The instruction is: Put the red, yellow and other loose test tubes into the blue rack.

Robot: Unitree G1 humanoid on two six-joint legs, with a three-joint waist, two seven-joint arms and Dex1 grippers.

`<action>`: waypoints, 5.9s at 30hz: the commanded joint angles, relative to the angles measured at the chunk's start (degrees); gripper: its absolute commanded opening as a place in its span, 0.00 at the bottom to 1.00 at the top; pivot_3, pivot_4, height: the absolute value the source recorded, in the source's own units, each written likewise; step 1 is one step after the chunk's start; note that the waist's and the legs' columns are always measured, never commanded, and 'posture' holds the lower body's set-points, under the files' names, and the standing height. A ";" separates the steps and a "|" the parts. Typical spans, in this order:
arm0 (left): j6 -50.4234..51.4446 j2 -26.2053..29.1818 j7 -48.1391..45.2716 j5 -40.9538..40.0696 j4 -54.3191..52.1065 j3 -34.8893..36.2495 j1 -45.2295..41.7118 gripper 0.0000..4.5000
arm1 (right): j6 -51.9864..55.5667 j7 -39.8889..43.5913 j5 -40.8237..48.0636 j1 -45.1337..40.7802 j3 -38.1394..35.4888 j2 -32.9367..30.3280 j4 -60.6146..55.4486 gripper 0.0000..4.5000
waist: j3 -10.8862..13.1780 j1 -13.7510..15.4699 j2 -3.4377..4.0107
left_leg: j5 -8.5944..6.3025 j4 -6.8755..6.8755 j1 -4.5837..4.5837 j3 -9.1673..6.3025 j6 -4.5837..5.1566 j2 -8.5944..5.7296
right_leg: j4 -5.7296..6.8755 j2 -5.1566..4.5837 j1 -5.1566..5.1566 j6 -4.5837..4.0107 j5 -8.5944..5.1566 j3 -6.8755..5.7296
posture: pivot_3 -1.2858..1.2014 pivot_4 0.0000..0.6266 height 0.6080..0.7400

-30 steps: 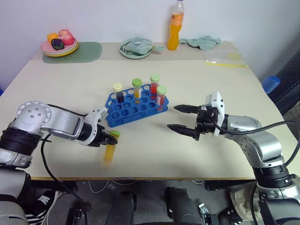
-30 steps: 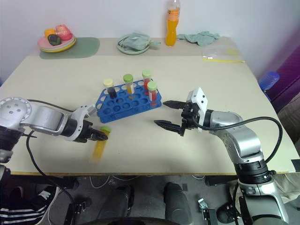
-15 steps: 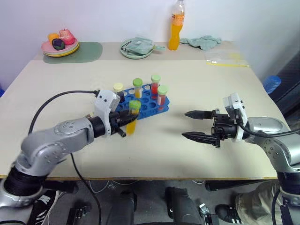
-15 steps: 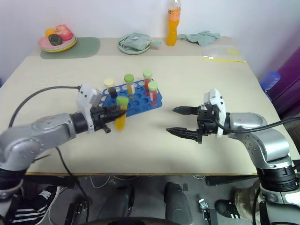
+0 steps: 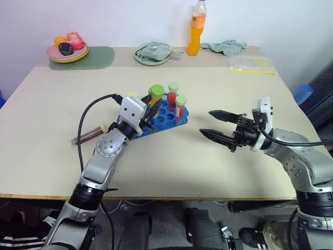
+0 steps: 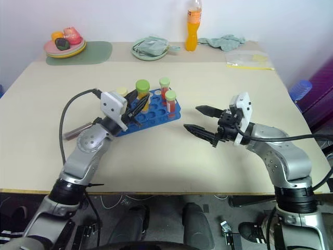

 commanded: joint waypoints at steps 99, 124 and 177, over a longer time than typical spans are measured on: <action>23.08 40.99 -72.61 13.99 65.74 -6.30 -39.68 0.99 | -2.76 -1.21 -2.80 -3.34 2.10 1.21 -2.69 1.00 | 0.10 -1.14 0.02 | -0.11 -0.14 -0.03 0.01 0.20 0.24 | 0.22 0.30 -0.29 0.15 -0.13 -0.02 | 0.52 0.24 1.00; 12.74 30.51 -71.59 33.23 77.98 -13.37 -42.81 0.99 | -2.21 -3.67 -2.20 -2.85 1.55 1.61 -2.91 1.00 | 0.12 -1.89 -0.03 | -0.11 -0.09 -0.03 -0.02 0.21 0.25 | 0.40 0.30 -0.31 0.21 -0.10 -0.02 | 0.52 0.24 1.00; -13.89 -3.99 -20.91 4.32 10.49 15.64 5.37 0.17 | -11.18 5.29 -3.78 3.74 -0.53 -5.20 -6.09 1.00 | 0.04 -0.32 0.06 | -0.12 0.10 0.54 -0.02 0.21 0.27 | 0.13 0.29 0.49 -0.03 0.02 -0.01 | 0.52 0.24 1.00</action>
